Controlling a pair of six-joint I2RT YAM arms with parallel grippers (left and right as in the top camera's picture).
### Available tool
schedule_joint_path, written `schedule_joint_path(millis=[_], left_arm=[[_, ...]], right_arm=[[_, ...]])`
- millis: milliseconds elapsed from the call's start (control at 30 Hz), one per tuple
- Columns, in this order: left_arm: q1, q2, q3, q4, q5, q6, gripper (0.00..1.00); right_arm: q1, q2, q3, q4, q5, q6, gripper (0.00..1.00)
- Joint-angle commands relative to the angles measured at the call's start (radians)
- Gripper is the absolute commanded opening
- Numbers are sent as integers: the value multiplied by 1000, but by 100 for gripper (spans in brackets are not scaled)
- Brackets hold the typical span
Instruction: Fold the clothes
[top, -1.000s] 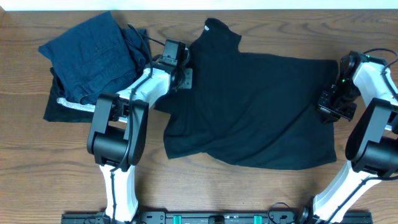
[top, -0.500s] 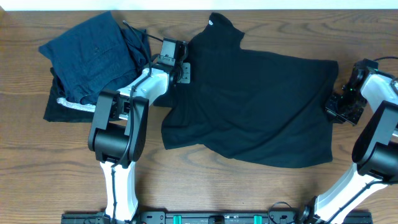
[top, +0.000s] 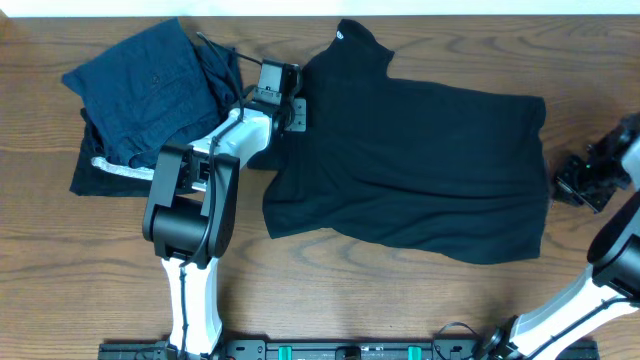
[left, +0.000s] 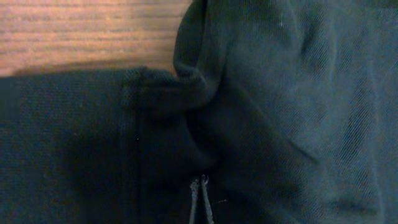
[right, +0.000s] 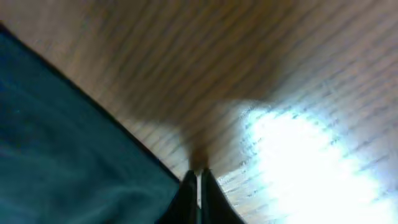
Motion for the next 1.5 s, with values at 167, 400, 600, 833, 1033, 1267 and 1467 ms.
schedule_joint_path(millis=[167, 400, 600, 833, 1033, 1267, 1467], left_arm=[[9, -111, 232, -203, 0, 6, 6], [8, -152, 232, -300, 4, 6, 6], [0, -63, 218, -220, 89, 6, 6], [-8, 77, 218, 5, 96, -3, 6], [-21, 195, 219, 144, 98, -5, 6], [-16, 279, 219, 246, 97, -1, 6], [16, 322, 219, 284, 98, -2, 6]], right_arm=[[8, 14, 230, -117, -158, -101, 18], [77, 18, 293, -34, -222, -127, 1], [135, 76, 284, 146, -190, -126, 1], [160, 191, 284, 308, -166, -127, 1], [160, 260, 284, 348, -73, -127, 1], [159, 299, 284, 346, 94, -154, 1], [144, 300, 284, 352, 159, -188, 1]])
